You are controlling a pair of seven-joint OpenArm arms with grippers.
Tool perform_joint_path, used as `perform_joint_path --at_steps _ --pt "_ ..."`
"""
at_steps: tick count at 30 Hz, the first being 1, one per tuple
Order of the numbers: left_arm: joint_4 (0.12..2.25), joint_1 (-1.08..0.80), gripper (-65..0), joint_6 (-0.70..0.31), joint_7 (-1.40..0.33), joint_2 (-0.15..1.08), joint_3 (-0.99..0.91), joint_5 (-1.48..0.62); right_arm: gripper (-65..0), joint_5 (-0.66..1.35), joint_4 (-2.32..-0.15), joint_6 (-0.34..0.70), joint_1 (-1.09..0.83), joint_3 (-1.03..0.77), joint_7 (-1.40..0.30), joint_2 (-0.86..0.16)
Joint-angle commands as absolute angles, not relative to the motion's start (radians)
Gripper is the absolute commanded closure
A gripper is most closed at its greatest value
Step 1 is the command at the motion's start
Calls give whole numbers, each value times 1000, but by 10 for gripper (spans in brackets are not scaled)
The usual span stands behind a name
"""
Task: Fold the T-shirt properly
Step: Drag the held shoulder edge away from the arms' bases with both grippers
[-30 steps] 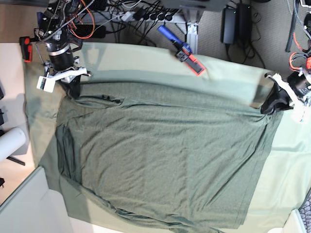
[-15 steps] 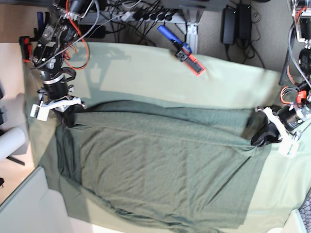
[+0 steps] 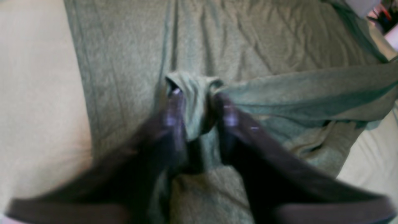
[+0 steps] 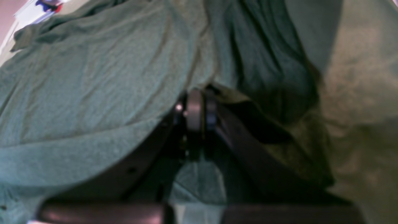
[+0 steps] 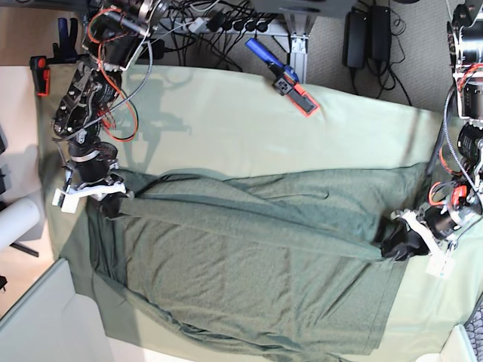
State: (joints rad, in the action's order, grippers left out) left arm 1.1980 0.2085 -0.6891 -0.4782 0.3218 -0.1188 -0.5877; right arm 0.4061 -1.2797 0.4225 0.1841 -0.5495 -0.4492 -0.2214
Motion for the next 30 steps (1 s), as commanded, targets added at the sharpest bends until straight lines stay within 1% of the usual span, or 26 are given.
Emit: perform_joint_path --at_steps 1,3,7,11,12,14,15,16,17,23,30 --pt "1209 236 -287 -698 -445 335 -123 -608 0 413 -1287 426 214 -548 -414 -238" --pt "1209 236 -302 -698 -445 335 -123 -607 0 405 -1268 426 228 -534 -410 -237" --pt "1209 234 -302 -698 -449 335 -123 -607 0 399 -1233 426 243 -497 -396 -237" --pt "1209 235 -302 -698 -497 336 -124 -609 0 380 -1222 426 244 -482 -390 -234" --pt "1209 234 -302 -698 -511 337 -124 -610 -53 373 -1222 426 242 -482 -389 -234" --pt "1209 229 -302 -698 -522 343 -126 -623 -207 374 -1222 426 241 -482 -389 -235" --pt "1209 223 -302 -698 -522 350 -126 -638 -269 374 -1222 426 241 -482 -389 -235" --pt "1211 215 -302 -698 -523 360 -127 -657 -316 374 -1222 426 241 -482 -389 -235" --pt "1214 207 -302 -698 -527 369 -128 -677 -345 374 -1222 426 241 -482 -389 -235" --pt "1291 148 -302 -698 -612 383 -200 -734 -352 410 -1223 426 241 -485 -390 -236" --pt "1419 30 -302 -698 -655 383 -286 -787 -352 467 -1265 427 241 -517 -432 -235"
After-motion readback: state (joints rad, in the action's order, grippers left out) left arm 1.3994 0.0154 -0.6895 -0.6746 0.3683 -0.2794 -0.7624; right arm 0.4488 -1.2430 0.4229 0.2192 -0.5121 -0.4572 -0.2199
